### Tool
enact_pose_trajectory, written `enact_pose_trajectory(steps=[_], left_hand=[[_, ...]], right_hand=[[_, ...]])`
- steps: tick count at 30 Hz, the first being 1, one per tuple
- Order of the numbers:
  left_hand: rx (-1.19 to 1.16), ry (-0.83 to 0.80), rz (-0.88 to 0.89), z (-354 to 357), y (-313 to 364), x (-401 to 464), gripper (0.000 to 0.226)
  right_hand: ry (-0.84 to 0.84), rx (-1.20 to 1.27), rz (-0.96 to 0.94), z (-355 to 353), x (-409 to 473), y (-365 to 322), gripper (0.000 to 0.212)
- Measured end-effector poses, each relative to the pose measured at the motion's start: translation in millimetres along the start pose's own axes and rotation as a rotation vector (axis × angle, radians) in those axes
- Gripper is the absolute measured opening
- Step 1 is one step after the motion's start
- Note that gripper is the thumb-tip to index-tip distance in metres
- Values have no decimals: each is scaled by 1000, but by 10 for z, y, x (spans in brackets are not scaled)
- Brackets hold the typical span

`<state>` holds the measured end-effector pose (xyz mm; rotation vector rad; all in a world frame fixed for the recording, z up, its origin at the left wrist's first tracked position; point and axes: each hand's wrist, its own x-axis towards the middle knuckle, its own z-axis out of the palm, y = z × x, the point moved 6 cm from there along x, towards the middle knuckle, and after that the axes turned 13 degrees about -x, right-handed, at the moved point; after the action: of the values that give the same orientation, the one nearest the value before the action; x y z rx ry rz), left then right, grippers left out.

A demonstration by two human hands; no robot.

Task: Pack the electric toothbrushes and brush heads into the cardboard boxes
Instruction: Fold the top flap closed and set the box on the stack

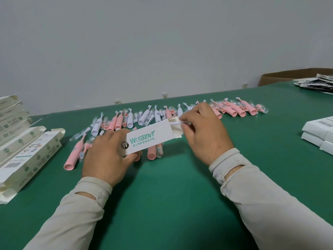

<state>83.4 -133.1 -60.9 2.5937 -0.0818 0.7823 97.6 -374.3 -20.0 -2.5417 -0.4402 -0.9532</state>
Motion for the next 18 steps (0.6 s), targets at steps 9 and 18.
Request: enact_pose_trajectory(steps=[9,18], left_hand=[[-71,-49,-5,68,-3,-19,60],[-139,-59,-20,58,-64,-10,53]], right_hand=[[-293,606,227,348,-111,-48,20],[-326,129,-73,116,-42,205,78]])
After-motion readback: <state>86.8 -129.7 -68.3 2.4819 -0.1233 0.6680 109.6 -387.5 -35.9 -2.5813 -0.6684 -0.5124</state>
